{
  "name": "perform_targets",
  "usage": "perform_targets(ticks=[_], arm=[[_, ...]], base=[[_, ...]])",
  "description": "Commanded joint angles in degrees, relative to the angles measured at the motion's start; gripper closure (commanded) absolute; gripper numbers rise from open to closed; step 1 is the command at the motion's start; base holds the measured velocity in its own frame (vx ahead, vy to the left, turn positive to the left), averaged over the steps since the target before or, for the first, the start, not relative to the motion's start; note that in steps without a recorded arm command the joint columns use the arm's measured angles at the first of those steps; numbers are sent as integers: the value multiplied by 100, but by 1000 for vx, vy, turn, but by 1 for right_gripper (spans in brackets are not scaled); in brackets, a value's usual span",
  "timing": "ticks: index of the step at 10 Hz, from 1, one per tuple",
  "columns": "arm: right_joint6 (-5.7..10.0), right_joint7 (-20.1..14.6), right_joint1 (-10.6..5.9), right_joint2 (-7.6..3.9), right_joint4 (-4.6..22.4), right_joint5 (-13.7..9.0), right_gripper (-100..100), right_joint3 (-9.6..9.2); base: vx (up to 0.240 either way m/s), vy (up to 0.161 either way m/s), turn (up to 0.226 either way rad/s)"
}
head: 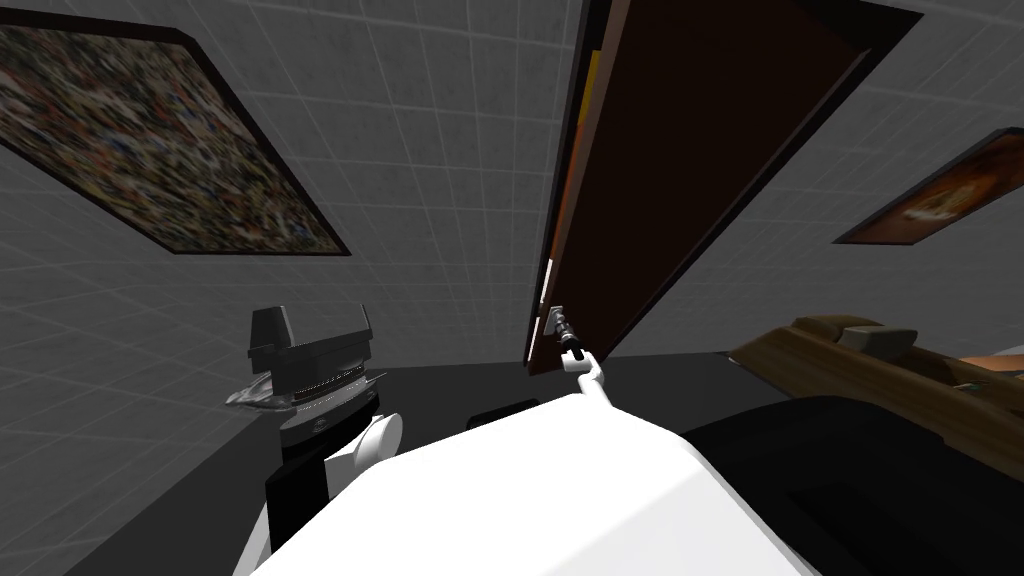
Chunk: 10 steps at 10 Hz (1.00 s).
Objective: Pull the door open
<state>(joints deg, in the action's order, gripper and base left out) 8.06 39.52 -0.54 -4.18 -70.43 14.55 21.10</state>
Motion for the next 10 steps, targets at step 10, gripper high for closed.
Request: perform_targets(ticks=[10], arm=[[-653,-131,-67,-87,84,-1130,100,80]], base=[[-12,1,-28]])
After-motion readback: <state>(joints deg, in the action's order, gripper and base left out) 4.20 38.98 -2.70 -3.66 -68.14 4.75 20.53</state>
